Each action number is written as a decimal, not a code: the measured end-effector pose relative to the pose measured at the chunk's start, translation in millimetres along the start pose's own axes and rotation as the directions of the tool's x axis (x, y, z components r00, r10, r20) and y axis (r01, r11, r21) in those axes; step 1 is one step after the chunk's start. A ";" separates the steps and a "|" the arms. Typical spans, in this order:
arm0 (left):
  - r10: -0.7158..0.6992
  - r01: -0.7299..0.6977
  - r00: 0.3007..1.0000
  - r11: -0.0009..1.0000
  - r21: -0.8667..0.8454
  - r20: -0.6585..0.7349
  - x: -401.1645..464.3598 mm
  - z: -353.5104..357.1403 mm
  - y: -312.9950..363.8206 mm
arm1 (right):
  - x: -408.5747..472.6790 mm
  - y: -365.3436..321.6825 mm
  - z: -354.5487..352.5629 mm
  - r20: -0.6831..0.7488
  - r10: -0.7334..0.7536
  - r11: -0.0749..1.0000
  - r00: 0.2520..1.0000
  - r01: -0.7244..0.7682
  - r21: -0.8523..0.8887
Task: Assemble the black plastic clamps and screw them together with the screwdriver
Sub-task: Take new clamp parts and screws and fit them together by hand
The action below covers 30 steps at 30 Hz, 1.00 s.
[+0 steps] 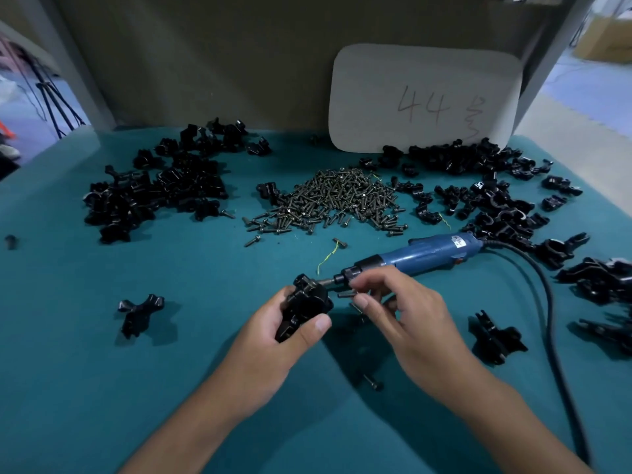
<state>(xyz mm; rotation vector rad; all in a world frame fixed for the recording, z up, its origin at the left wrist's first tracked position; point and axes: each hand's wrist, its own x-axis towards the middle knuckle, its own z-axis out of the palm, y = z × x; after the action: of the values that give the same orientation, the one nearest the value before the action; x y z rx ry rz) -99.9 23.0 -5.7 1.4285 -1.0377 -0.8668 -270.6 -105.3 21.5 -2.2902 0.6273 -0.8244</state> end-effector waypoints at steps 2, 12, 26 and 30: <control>0.007 -0.007 1.000 1.000 0.008 0.007 0.0 0.8 0.7 | 0.0 -1.5 0.2 -0.054 -0.024 1.000 0.998 0.024 -0.008; 0.036 -0.038 0.999 0.998 0.053 0.039 -0.6 0.9 1.6 | -1.0 -3.8 -3.2 -0.111 -0.307 0.945 0.945 0.290 -0.149; 0.069 -0.071 0.992 0.997 0.024 0.104 -2.5 1.4 4.1 | 0.1 -3.2 7.9 -0.039 -0.242 0.962 0.969 0.235 -0.137; 0.065 -0.064 0.988 0.998 -0.007 0.140 -1.9 1.7 5.8 | 0.7 -3.7 4.3 -0.016 -0.258 0.958 0.966 0.254 -0.136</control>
<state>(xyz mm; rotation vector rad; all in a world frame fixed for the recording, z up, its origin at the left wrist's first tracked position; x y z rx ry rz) -102.8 24.1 -0.3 1.3393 -1.1818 -0.9313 -266.3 -101.4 21.7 -2.5199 0.4148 -0.9693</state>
